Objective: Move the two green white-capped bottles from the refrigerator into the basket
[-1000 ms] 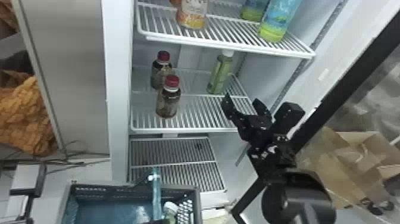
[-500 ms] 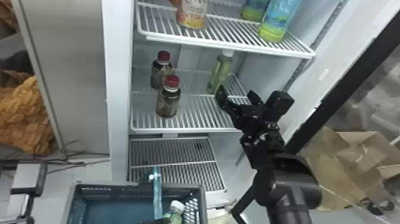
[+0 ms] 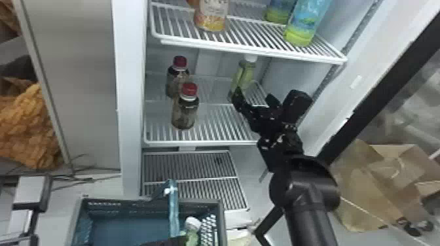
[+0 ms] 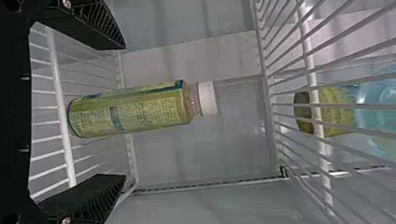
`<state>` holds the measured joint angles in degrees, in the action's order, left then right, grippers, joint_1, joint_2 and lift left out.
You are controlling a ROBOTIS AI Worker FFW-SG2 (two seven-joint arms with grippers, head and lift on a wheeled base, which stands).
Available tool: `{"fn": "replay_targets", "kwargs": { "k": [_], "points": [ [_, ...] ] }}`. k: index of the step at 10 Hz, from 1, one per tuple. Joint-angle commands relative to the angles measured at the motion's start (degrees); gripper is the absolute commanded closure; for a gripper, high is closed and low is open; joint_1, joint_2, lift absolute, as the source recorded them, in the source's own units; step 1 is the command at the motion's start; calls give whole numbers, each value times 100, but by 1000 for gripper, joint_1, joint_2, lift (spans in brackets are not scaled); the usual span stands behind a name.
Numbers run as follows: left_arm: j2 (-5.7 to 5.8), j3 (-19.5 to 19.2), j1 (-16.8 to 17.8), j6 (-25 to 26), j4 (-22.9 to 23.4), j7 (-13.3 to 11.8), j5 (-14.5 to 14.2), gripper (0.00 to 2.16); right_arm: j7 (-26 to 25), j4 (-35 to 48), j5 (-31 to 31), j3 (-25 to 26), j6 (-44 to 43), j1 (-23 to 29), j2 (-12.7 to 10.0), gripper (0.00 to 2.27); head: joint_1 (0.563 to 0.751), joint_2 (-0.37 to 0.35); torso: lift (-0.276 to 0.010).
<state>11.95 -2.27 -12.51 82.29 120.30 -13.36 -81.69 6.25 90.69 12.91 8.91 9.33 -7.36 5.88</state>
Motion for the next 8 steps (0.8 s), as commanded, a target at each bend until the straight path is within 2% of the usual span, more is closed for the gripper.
{"fn": "replay_targets", "kwargs": {
  "k": [1,8],
  "points": [
    [-9,9,14,-3,0,8,11,1147,-18,-189,12,-34,-6,-207,9,48,695,-350,-263],
    [-9,55,98,-17,-42,8,11,1147,-220,-1033,46,-148,-62,-868,45,39,695,-350,-263]
  ]
}}
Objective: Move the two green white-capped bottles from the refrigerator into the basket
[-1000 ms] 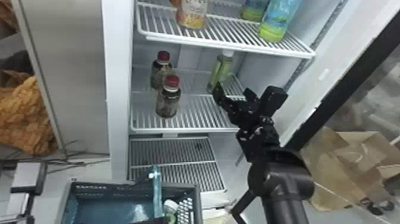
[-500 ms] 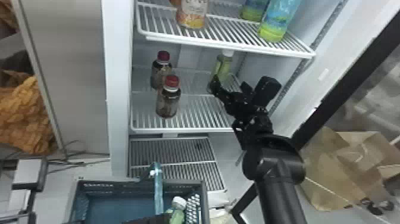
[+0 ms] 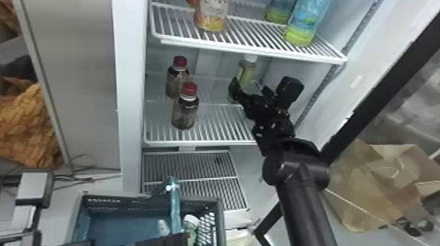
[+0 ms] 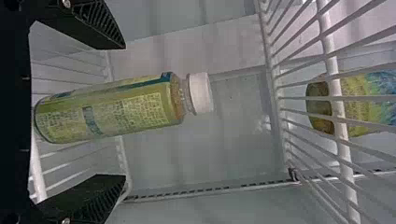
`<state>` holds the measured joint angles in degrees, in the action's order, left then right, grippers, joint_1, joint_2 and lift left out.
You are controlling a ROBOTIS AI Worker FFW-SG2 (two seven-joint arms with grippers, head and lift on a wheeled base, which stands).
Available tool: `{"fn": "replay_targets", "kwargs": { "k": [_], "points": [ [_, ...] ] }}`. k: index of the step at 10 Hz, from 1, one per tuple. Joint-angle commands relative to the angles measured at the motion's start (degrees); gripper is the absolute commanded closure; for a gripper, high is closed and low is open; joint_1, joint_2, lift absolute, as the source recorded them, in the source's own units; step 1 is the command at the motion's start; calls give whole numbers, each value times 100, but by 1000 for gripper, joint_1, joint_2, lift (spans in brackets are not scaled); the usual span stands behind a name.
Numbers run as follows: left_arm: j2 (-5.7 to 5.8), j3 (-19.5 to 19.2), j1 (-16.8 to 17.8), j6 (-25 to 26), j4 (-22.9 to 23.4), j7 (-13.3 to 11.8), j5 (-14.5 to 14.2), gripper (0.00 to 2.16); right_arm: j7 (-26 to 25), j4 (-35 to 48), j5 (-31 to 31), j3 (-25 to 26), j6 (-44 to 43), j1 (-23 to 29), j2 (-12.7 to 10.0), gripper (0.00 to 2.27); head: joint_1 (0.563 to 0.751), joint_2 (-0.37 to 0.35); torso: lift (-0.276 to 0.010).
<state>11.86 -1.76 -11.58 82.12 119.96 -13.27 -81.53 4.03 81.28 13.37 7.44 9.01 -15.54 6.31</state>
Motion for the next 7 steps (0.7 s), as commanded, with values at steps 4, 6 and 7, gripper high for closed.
{"fn": "replay_targets", "kwargs": {
  "k": [4,6,7],
  "points": [
    [-9,39,48,0,-36,0,6,1147,-254,-682,11,-173,-114,-429,20,38,695,-350,-263],
    [-9,50,62,0,-64,0,6,1147,-280,-978,23,-173,-128,-612,20,87,695,-350,-263],
    [-9,62,90,-14,-78,0,6,1147,-289,-1146,23,-184,-269,-682,29,91,695,-350,-263]
  ]
}}
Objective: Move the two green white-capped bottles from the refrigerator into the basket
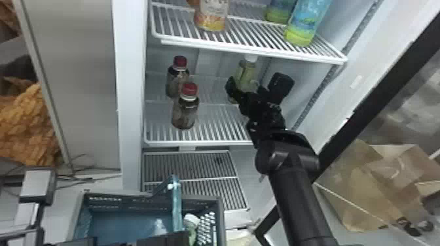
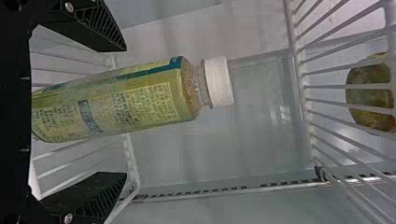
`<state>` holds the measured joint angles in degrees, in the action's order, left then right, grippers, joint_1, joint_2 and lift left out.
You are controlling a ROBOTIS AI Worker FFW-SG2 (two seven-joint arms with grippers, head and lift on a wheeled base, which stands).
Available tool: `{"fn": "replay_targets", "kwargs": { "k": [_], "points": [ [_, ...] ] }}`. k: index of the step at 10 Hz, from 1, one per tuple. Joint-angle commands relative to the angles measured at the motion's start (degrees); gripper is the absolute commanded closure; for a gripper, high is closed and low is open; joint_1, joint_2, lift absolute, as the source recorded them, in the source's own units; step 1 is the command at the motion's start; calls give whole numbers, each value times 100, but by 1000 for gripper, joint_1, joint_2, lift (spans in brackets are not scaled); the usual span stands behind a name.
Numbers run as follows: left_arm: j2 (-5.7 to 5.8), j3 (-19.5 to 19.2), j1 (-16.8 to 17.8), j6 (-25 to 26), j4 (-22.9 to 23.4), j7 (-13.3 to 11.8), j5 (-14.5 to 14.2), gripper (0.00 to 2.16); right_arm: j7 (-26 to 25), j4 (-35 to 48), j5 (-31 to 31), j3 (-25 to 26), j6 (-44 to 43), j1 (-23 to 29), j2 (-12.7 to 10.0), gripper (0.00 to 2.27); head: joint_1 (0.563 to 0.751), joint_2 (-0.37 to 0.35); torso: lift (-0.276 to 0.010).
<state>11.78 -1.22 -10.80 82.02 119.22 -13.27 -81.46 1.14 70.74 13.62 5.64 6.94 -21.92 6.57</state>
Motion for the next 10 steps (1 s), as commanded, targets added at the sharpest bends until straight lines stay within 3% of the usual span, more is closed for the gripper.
{"fn": "replay_targets", "kwargs": {
  "k": [1,7,8,9,10],
  "points": [
    [0,8,25,-18,-18,0,0,1145,0,-162,77,-4,-62,-86,11,91,695,-350,-263],
    [-9,54,53,-18,-75,0,0,1145,-105,-640,9,-233,-287,-452,116,119,695,-350,-263],
    [-9,54,53,-18,-75,0,0,1145,-105,-696,9,-256,-287,-522,116,266,695,-350,-263],
    [-9,54,53,-18,-75,0,0,1145,-105,-781,9,-279,-287,-564,125,708,694,-350,-263],
    [-9,54,53,-18,-75,0,0,1145,-105,-781,9,-301,-287,-578,125,950,691,-350,-263]
  ]
}}
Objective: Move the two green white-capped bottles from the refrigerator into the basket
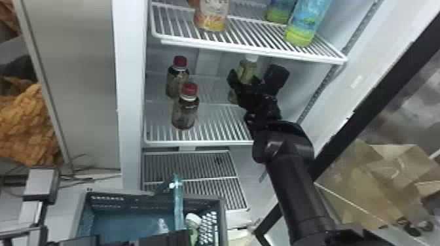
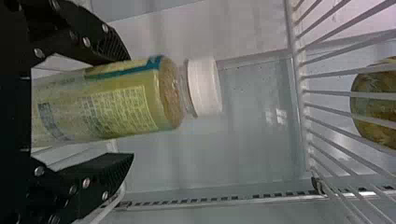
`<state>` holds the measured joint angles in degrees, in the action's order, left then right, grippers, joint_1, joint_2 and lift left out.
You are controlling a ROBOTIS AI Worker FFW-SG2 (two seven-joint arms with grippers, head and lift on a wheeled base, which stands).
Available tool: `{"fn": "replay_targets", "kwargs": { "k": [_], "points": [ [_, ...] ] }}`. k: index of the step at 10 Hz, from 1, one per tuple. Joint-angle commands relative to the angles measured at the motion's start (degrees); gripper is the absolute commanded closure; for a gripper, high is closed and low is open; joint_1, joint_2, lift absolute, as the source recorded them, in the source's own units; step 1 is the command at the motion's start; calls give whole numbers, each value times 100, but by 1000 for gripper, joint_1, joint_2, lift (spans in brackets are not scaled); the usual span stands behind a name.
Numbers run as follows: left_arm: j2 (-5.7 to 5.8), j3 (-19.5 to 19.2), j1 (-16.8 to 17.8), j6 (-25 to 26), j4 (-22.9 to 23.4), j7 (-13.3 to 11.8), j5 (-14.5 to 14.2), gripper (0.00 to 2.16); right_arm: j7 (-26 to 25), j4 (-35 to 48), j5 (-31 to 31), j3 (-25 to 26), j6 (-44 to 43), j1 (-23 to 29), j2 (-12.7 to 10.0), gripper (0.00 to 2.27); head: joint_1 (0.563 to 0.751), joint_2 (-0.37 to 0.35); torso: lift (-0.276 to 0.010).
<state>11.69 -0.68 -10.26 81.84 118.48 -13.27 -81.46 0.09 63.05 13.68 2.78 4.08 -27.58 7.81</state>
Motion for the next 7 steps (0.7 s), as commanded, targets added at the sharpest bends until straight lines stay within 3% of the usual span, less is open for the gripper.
{"fn": "replay_targets", "kwargs": {
  "k": [1,7],
  "points": [
    [0,0,0,0,0,0,0,1145,0,-26,-9,-16,0,-13,1,957,691,-350,-263],
    [0,-34,-42,-28,0,-9,-23,1144,0,480,-260,-27,-43,184,10,955,683,-350,-263]
  ]
}}
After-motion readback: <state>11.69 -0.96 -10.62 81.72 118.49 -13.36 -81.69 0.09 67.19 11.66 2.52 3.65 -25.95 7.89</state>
